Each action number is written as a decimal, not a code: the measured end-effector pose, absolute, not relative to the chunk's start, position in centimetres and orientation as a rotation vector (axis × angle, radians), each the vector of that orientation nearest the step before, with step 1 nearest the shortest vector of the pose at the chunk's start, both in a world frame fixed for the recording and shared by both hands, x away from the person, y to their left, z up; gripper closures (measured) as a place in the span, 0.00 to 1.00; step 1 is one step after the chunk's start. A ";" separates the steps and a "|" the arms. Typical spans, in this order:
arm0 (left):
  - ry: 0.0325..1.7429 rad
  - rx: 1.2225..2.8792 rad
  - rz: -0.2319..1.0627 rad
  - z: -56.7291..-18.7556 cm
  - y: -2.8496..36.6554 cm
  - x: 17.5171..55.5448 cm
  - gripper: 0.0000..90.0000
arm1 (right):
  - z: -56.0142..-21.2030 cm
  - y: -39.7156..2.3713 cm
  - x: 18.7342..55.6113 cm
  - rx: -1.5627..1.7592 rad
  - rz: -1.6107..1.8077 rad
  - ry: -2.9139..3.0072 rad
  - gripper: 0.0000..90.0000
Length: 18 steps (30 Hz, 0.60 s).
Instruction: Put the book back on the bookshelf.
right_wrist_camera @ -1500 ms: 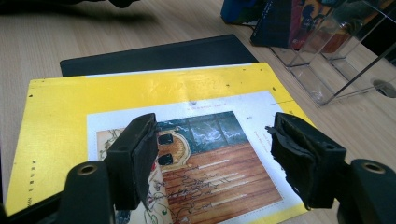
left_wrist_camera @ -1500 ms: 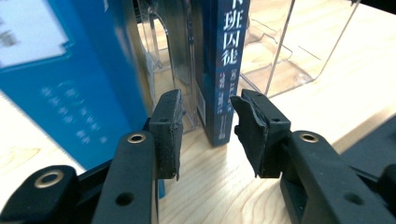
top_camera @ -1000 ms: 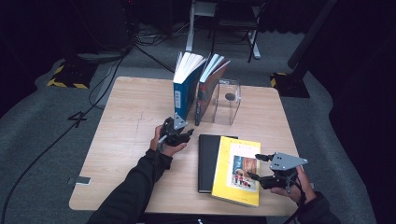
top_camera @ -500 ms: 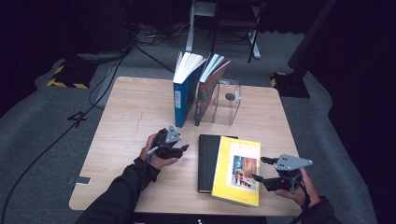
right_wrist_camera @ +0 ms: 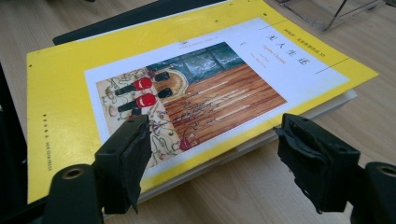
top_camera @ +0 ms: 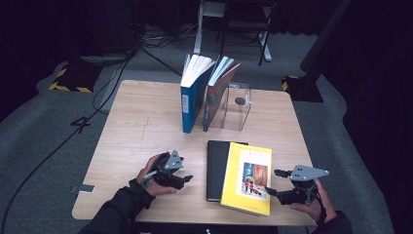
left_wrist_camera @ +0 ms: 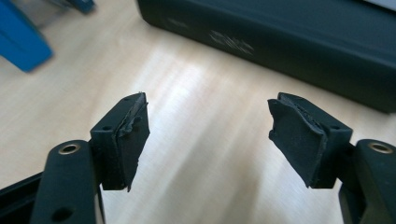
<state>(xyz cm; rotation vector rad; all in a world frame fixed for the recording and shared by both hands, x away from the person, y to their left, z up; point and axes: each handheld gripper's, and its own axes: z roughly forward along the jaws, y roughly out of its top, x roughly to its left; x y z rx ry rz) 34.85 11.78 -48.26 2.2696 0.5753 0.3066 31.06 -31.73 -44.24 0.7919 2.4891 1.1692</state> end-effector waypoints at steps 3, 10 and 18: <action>0.558 2.306 0.279 -48.8 11.8 34.0 0.28 | -44.5 -31.7 31.0 0.810 1.151 2.504 0.28; 0.507 2.325 0.221 -49.1 11.6 32.1 0.26 | -44.8 -31.4 30.7 0.808 1.108 2.548 0.28; 0.469 2.338 0.179 -49.6 11.1 31.2 0.25 | -45.3 -31.4 31.2 0.863 1.135 2.595 0.25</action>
